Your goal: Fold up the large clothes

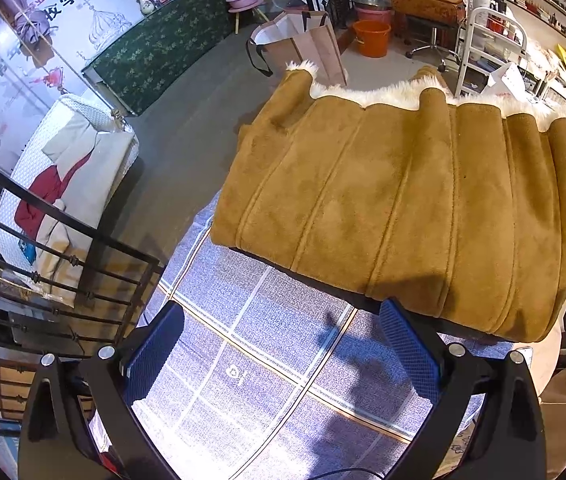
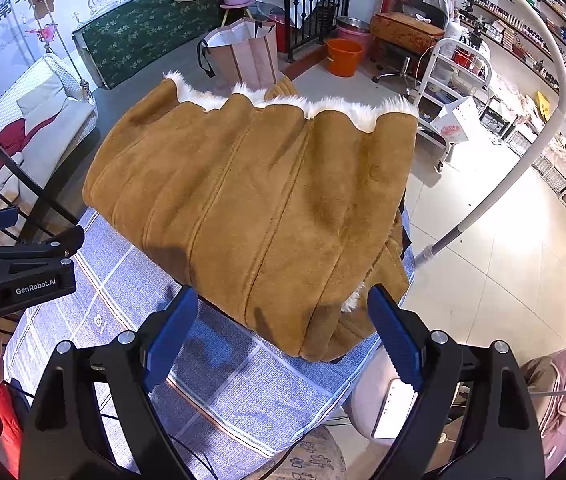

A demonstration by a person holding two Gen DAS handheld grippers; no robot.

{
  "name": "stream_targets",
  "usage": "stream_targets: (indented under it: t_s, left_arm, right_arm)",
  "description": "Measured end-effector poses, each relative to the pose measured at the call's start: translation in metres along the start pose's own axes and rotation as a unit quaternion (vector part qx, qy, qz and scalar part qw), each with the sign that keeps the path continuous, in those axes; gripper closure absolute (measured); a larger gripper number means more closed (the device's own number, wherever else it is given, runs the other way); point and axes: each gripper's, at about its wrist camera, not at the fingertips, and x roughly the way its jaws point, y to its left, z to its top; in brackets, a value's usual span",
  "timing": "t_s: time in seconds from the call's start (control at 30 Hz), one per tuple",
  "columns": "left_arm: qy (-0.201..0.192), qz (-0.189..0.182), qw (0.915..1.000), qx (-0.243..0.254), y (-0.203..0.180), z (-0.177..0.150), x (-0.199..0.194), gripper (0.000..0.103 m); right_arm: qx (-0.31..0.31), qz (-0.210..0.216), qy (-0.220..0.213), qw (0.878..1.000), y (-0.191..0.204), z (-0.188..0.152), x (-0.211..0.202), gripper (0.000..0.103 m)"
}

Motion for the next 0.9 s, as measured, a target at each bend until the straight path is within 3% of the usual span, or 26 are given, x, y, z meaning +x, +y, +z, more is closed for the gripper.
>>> stream_targets:
  t_s: [0.9]
  left_arm:
    - [0.014,0.002,0.9997,0.02,-0.007,-0.003,0.003,0.006]
  right_arm:
    - [0.003,-0.001,0.022,1.0,0.002,-0.005,0.011,0.017]
